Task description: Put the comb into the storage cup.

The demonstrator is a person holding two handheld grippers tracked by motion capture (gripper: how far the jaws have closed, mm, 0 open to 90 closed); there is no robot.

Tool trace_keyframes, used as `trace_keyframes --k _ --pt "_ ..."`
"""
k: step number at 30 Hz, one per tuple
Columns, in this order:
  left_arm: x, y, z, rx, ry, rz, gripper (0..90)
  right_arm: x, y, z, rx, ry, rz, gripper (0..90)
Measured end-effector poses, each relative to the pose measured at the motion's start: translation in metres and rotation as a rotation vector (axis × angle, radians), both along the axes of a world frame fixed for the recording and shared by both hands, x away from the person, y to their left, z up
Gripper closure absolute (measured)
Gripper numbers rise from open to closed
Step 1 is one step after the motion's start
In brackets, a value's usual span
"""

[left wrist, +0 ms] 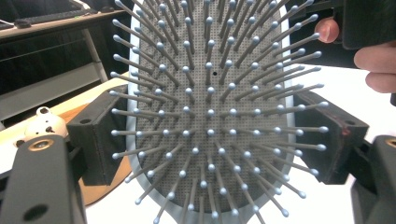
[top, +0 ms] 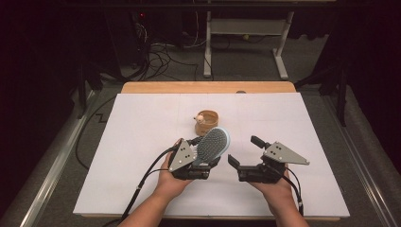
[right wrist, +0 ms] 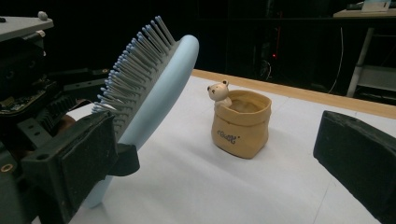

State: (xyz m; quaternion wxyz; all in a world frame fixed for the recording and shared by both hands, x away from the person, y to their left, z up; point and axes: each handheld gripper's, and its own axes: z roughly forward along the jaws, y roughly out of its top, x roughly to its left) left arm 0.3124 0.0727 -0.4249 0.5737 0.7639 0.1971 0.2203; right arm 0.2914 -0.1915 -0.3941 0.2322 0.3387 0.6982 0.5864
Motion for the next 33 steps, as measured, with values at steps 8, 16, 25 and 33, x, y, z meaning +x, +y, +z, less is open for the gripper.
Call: trace_keyframes --k 8,16,25,33 --pt "-0.001 -0.002 -0.001 -0.001 0.004 -0.006 20.0 -0.001 0.003 0.002 0.001 0.001 0.011 0.4" --pt "-0.004 -0.008 -0.001 0.007 -0.003 -0.015 20.0 -0.002 0.006 0.004 0.025 0.003 0.026 0.4" --pt "-0.007 -0.015 -0.001 0.010 -0.012 -0.028 20.0 0.001 0.016 0.009 0.041 -0.001 0.054 0.6" --pt "-0.012 -0.021 0.000 0.017 -0.022 -0.042 20.0 0.003 0.020 0.008 0.046 0.013 0.063 2.0"
